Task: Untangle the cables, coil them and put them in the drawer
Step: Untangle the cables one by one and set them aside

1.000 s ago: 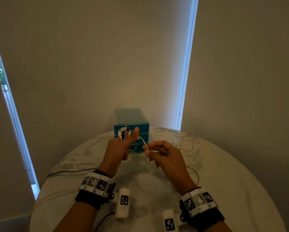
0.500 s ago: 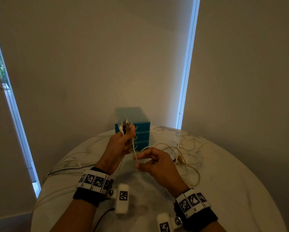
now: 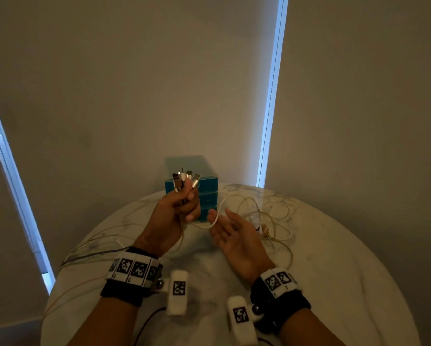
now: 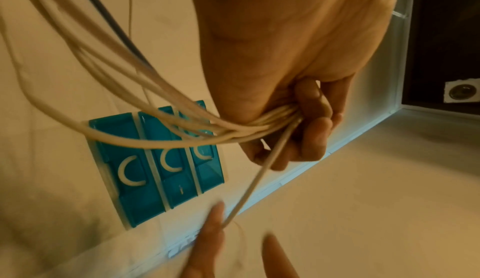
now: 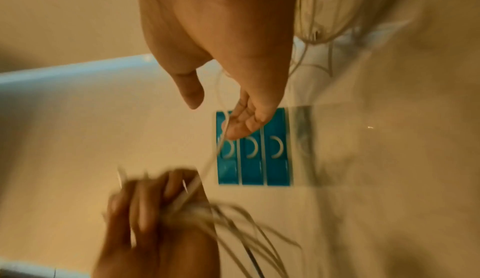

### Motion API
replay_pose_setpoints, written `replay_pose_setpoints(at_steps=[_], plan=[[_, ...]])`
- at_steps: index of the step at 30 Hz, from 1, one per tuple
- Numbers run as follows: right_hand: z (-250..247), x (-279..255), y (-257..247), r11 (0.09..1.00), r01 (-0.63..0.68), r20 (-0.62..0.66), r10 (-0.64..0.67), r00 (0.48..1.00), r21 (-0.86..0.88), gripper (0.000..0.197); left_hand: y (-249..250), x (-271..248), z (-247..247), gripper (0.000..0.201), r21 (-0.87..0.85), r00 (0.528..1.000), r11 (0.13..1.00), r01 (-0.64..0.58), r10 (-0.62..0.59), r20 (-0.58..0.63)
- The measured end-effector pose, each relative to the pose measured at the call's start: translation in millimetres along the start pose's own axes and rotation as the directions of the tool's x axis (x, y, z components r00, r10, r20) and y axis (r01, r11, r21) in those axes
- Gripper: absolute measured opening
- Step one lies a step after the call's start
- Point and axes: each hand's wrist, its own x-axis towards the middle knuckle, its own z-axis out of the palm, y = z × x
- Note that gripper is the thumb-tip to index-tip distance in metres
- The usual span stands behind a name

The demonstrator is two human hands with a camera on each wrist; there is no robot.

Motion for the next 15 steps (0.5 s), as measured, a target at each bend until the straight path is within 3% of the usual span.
replay_pose_setpoints(at_steps=[3,7,10,13,15], plan=[[-12.5,5.6,-28.1,0.991,0.104,-0.033,-0.101,0.994,0.086,0.042,2.9,0.6,-10.6,0.038,-0.042,0.999,0.999,0.028,-0.029,-0.043],[-31.3,4.3,-58.5,0.976,0.171,-0.014,-0.171,0.985,0.133,0.046,-1.9,1.9,-19.8,0.037,0.203,0.980,0.978,0.046,-0.004,-0.200],[-37.3,2.7,-62.1,0.971,0.212,-0.062,-0.207,0.976,0.108,0.035,-7.6,1.6,-22.7,0.022,0.324,0.960,0.941,0.096,-0.002,-0.278],[-30.4,1.1,-49.1,0.971,0.191,-0.068,-0.202,0.977,-0.141,0.023,-13.5,1.1,-19.7,0.037,0.412,0.959,0.903,0.123,-0.002,-0.283],[-19.7,-2.2,-36.0,0.875,0.198,0.043,-0.200,0.979,-0.441,0.025,-15.2,-0.4,-11.9,0.036,0.505,0.964,0.854,0.123,0.017,-0.264]])
